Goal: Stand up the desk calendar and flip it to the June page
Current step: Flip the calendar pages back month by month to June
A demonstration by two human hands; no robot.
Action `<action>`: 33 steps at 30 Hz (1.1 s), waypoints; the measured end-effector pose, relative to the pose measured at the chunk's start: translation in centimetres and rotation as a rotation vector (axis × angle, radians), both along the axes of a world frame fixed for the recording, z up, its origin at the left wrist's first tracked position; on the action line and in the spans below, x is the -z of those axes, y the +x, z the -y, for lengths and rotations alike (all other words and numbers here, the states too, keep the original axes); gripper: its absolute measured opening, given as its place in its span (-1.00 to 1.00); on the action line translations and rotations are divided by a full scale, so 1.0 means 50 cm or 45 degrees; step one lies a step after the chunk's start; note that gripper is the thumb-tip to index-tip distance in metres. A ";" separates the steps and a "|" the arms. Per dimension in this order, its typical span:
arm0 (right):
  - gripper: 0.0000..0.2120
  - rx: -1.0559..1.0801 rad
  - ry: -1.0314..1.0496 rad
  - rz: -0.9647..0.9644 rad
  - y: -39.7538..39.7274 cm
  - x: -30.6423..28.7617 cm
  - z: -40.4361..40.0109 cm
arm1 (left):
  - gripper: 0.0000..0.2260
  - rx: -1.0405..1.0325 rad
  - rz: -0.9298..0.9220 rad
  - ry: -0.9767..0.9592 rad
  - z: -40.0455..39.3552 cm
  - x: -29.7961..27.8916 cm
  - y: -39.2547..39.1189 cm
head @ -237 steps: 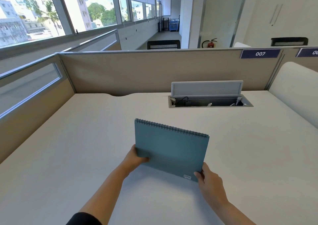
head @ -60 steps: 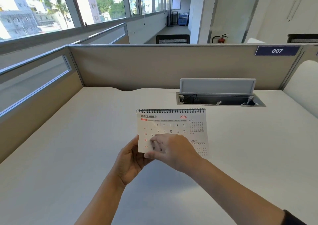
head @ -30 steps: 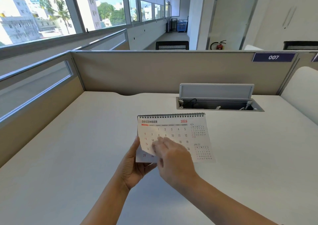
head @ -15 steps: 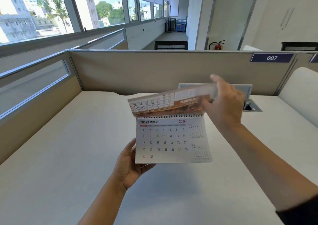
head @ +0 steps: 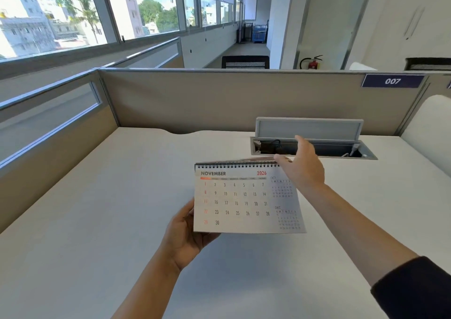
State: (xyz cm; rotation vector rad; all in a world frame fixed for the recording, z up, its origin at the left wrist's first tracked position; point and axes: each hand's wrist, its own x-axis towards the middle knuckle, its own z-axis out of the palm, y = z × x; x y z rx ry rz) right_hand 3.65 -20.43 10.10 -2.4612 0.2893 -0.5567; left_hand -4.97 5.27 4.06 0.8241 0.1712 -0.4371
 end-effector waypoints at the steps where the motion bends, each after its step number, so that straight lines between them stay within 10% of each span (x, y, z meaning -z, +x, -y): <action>1: -0.39 -0.033 0.012 0.065 -0.012 -0.001 -0.006 | -0.69 0.003 0.000 -0.016 0.000 0.001 0.001; 11: -0.41 -0.922 -0.107 -0.314 -0.210 0.011 -0.203 | -0.61 0.050 0.007 -0.019 0.010 -0.005 0.011; 24: -0.65 -0.939 -0.328 -0.275 -0.193 0.007 -0.196 | -0.60 0.065 0.014 0.019 0.007 -0.007 0.015; 33: -0.60 -0.574 -0.502 0.192 -0.212 0.006 -0.111 | -0.48 0.039 -0.010 0.039 0.009 -0.004 0.018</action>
